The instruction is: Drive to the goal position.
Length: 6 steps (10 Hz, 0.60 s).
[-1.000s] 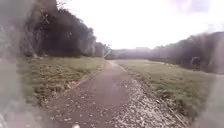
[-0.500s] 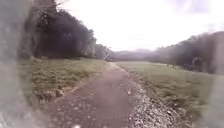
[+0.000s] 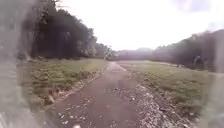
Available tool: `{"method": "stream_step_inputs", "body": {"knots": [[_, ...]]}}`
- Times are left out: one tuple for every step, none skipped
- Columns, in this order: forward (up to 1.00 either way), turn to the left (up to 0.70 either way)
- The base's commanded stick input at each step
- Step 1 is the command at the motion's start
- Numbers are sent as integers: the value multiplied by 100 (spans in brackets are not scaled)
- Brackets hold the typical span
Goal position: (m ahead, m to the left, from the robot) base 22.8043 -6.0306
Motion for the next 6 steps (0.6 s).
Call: {"method": "stream_step_inputs", "body": {"knots": [[70,1],[70,1],[70,1],[70,1],[70,1],[70,1]]}}
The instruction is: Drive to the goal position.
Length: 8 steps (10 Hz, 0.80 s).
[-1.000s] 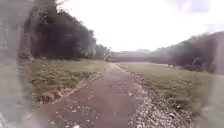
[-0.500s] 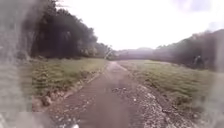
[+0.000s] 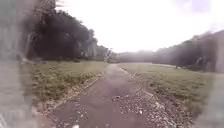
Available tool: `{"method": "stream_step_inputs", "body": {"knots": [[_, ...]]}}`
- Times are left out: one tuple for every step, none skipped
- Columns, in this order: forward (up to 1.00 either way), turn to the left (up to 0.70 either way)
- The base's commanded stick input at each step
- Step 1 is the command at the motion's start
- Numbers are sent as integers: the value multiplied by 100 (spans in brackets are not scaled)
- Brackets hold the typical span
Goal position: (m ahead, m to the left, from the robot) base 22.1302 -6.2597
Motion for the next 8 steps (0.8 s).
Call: {"method": "stream_step_inputs", "body": {"knots": [[70,1],[70,1],[70,1],[70,1],[70,1],[70,1],[70,1],[70,1]]}}
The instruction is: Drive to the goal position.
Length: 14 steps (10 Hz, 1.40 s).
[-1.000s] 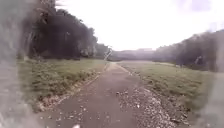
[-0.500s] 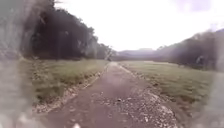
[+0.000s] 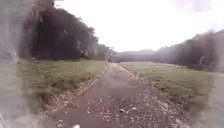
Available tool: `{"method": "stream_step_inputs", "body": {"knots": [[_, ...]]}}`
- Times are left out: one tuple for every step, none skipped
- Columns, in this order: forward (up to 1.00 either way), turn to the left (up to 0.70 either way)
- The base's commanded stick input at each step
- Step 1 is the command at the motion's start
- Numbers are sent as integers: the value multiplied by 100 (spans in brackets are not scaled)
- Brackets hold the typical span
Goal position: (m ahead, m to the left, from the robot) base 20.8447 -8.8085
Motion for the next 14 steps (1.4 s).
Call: {"method": "stream_step_inputs", "body": {"knots": [[70,1],[70,1],[70,1],[70,1],[70,1],[70,1],[70,1],[70,1],[70,1],[70,1],[70,1],[70,1],[70,1],[70,1]]}}
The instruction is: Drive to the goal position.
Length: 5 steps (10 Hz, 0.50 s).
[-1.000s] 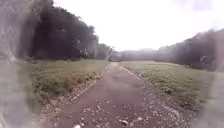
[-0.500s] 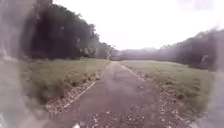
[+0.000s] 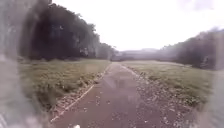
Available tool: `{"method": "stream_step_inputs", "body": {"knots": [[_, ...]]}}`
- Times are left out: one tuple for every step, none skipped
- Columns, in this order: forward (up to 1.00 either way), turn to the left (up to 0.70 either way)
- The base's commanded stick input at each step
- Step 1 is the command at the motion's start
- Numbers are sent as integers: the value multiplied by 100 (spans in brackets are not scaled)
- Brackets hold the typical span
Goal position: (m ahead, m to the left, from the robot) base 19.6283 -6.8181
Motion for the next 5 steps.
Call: {"method": "stream_step_inputs", "body": {"knots": [[70,1],[70,1],[70,1],[70,1],[70,-1]]}}
